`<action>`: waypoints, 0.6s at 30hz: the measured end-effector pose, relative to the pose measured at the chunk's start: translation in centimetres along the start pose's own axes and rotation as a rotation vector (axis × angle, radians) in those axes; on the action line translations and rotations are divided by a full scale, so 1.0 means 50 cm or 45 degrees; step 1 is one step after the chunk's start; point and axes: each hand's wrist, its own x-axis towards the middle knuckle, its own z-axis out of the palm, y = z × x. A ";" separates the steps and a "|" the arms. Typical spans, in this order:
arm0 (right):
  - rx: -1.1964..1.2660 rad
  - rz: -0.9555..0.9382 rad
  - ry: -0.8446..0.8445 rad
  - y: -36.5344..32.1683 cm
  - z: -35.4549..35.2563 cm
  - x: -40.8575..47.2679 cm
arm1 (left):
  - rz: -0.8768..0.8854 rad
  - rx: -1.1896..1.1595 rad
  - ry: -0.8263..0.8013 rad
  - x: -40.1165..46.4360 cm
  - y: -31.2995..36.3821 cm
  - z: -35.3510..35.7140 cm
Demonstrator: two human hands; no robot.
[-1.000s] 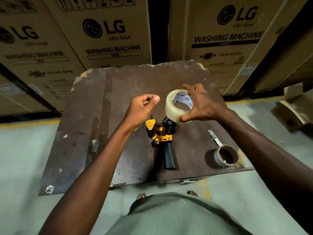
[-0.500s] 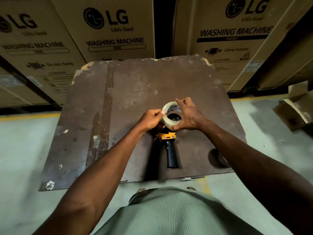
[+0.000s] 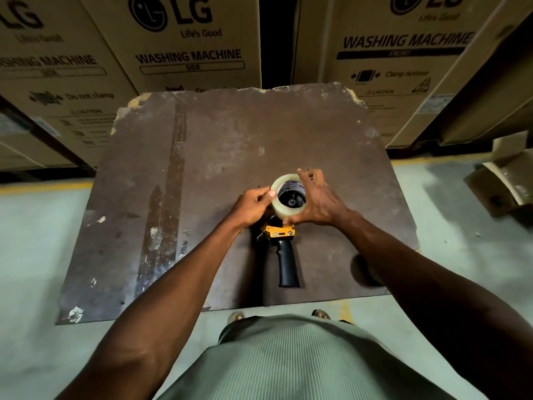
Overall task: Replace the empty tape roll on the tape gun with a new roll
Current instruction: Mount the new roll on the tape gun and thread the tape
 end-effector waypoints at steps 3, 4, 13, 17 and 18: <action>0.064 0.033 -0.030 0.012 0.003 -0.001 | -0.024 0.022 -0.004 0.007 -0.004 0.002; 0.090 0.046 -0.040 0.017 0.005 -0.002 | -0.026 0.034 -0.008 0.010 -0.006 0.001; 0.402 0.074 -0.077 0.047 0.016 -0.007 | -0.053 0.094 0.011 0.028 -0.029 0.002; 0.975 0.228 -0.029 0.056 0.013 0.003 | -0.058 0.132 0.033 0.031 -0.025 0.003; 1.030 0.251 -0.005 0.057 0.013 0.007 | -0.058 0.137 0.043 0.032 -0.024 0.002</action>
